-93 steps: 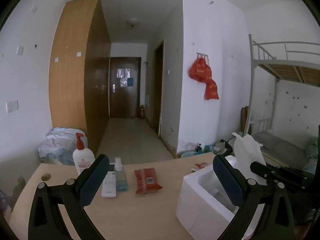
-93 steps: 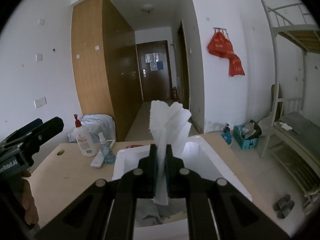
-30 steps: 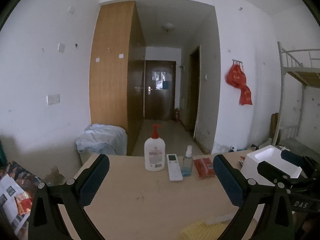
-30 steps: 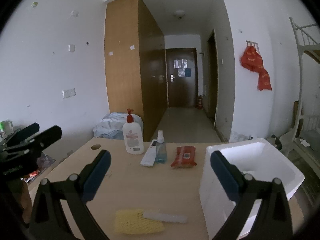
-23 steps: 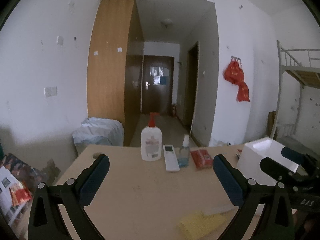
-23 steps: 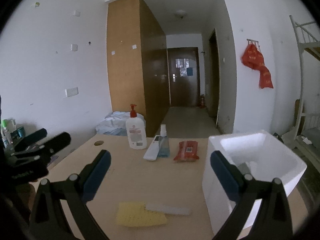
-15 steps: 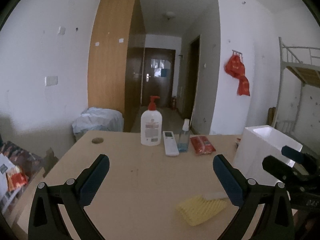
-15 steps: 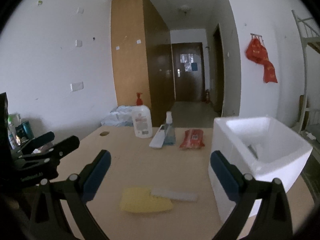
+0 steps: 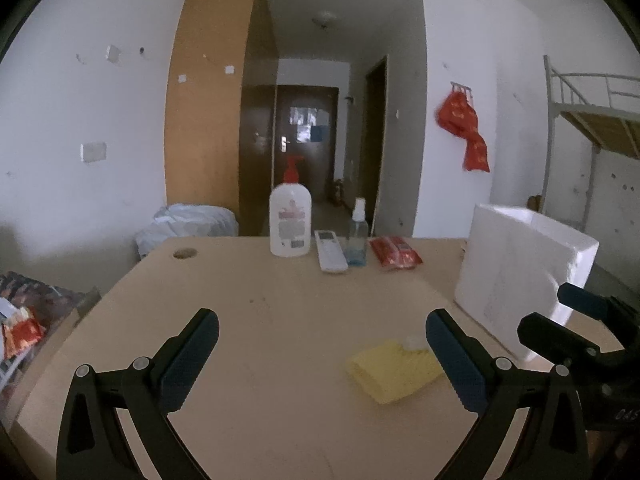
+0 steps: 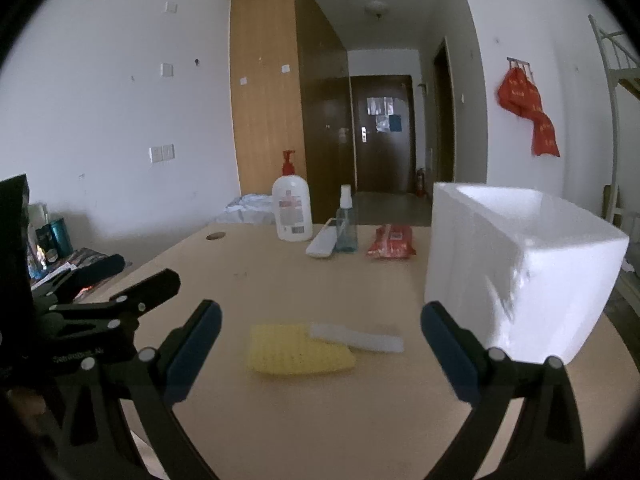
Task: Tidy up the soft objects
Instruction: 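Withdraw both open grippers from the box toward the yellow mesh sponge, then lower the left gripper onto the yellow mesh sponge and close it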
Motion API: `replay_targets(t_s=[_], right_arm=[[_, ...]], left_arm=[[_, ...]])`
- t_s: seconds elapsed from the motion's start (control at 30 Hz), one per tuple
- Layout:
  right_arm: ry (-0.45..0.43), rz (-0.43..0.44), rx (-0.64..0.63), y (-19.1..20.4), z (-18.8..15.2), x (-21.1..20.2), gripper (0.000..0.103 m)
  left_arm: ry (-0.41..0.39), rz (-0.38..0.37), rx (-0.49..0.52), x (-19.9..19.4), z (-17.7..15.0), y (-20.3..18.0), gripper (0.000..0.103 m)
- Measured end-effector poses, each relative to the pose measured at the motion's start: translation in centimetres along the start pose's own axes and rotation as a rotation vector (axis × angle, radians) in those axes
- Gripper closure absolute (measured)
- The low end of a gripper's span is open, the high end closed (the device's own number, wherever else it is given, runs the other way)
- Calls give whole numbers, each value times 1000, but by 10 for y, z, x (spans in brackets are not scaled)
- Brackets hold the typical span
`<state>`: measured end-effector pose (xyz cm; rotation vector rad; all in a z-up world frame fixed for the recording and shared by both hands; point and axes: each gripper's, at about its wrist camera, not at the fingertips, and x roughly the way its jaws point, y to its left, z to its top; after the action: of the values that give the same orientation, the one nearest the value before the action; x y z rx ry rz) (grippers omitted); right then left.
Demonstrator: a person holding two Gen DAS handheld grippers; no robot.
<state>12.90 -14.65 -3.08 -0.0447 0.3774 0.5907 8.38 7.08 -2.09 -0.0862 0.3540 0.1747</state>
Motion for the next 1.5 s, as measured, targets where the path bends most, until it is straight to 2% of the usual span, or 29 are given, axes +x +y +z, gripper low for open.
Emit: replay_targets(t_s=[0.4, 0.6, 0.87, 0.97, 1.03, 1.27, 1.43, 1.5], right_arm=[[33, 16, 23, -4, -6, 7, 2], [75, 61, 49, -10, -5, 18, 2], [97, 70, 41, -14, -6, 27, 2], [106, 77, 49, -17, -6, 30, 2], [119, 79, 46, -18, -7, 34, 2], [145, 80, 50, -23, -7, 42, 2], [169, 77, 55, -28, -6, 51, 2], [180, 78, 56, -29, -5, 55, 2]], left_arm=[[85, -49, -6, 23, -20, -7, 0], [116, -65, 10, 36, -21, -13, 0], [214, -119, -9, 64, -24, -14, 2], [240, -135, -10, 73, -28, -14, 8], [268, -134, -11, 82, -29, -15, 17], [361, -161, -17, 103, -33, -21, 37], [409, -195, -23, 114, -34, -23, 58], [430, -207, -22, 118, -35, -25, 60]])
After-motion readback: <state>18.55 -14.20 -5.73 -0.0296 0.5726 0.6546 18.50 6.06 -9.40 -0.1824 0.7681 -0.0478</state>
